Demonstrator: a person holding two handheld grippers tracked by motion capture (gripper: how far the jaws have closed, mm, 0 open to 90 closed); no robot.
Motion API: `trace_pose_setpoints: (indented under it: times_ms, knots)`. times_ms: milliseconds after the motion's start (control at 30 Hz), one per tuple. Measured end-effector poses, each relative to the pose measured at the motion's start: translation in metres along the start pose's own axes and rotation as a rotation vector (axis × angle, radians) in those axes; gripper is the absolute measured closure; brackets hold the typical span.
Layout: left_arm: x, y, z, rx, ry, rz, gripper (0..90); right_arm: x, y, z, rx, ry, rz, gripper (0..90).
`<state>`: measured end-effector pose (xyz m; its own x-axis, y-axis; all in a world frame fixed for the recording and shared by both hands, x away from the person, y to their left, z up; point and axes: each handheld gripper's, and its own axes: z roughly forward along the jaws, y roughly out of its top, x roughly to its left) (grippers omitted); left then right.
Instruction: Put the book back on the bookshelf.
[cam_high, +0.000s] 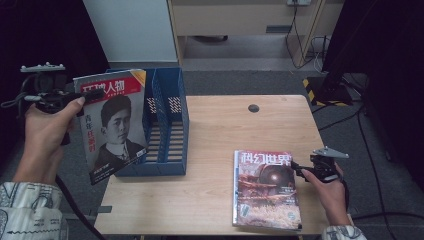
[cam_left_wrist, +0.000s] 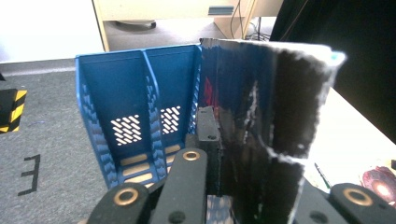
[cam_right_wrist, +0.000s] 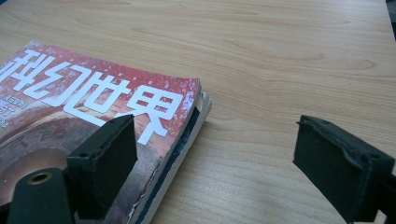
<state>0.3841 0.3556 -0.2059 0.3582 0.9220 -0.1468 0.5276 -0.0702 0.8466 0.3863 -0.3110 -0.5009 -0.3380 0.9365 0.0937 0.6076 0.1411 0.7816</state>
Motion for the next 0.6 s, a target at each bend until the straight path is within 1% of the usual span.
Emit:
trace_pose_setpoints:
  times_ms: [100, 200, 267, 367, 500, 533, 600]
  knots:
    - [0.005, -0.001, -0.003, -0.006, 0.005, -0.007, 86.4, 0.0, 0.0, 0.0, -0.001, -0.003, 0.006, 13.5]
    - [0.009, -0.003, -0.005, -0.005, 0.015, -0.011, 86.4, 0.0, 0.0, 0.0, 0.001, -0.002, 0.0, 13.4]
    - [0.011, -0.004, -0.007, 0.001, 0.023, -0.007, 86.4, 0.0, 0.0, 0.0, 0.002, -0.002, -0.002, 13.4]
    - [0.014, -0.005, -0.01, -0.005, 0.029, -0.017, 86.4, 0.0, 0.0, 0.0, 0.0, -0.003, 0.006, 13.4]
    - [0.02, -0.007, -0.018, -0.014, 0.042, -0.031, 86.4, -0.001, 0.0, -0.001, 0.003, 0.0, 0.005, 13.4]
    - [0.021, -0.007, -0.019, -0.013, 0.044, -0.031, 86.4, -0.001, 0.0, -0.001, 0.002, -0.002, 0.012, 13.4]
    - [0.023, -0.007, -0.022, -0.013, 0.051, -0.026, 86.4, -0.001, 0.0, 0.0, 0.0, -0.002, 0.007, 13.3]
